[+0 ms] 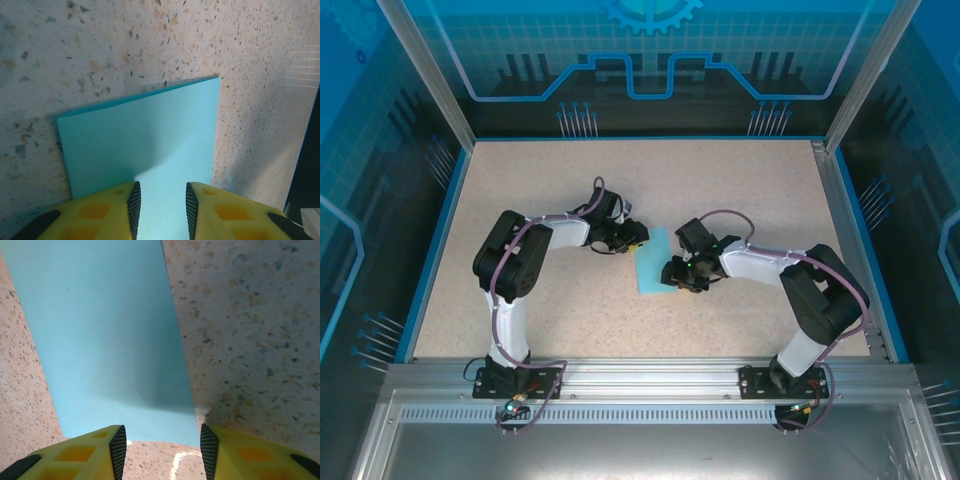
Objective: Fold a paper plane with a square sheet of paper (pick it up from the middle)
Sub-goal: Third fold the triangle at the center of the table.
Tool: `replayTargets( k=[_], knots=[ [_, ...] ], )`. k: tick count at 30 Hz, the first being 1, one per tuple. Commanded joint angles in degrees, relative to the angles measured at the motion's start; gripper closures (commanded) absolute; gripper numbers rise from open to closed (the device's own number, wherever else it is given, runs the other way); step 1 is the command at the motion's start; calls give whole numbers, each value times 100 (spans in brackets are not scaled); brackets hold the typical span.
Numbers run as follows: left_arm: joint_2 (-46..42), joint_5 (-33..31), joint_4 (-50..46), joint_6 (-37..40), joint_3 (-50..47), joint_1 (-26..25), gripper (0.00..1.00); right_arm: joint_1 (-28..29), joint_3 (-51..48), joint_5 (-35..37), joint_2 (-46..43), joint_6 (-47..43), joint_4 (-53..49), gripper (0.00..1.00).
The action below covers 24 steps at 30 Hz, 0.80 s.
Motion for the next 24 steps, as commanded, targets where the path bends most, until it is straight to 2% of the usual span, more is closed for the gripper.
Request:
replayTargets(
  k=[1, 9, 17, 24],
  knots=[
    [91, -265, -550, 13, -191, 31, 66, 114, 61, -231, 229, 62, 144, 54],
    [84, -259, -559, 10, -182, 33, 66, 134, 210, -298, 427, 48, 181, 55],
    [83, -243, -545, 6, -200, 27, 66, -104, 259, -727, 344, 116, 943, 54],
    [91, -260, -549, 23, -237, 27, 66, -178, 345, -475, 18, -90, 574, 53]
  ],
)
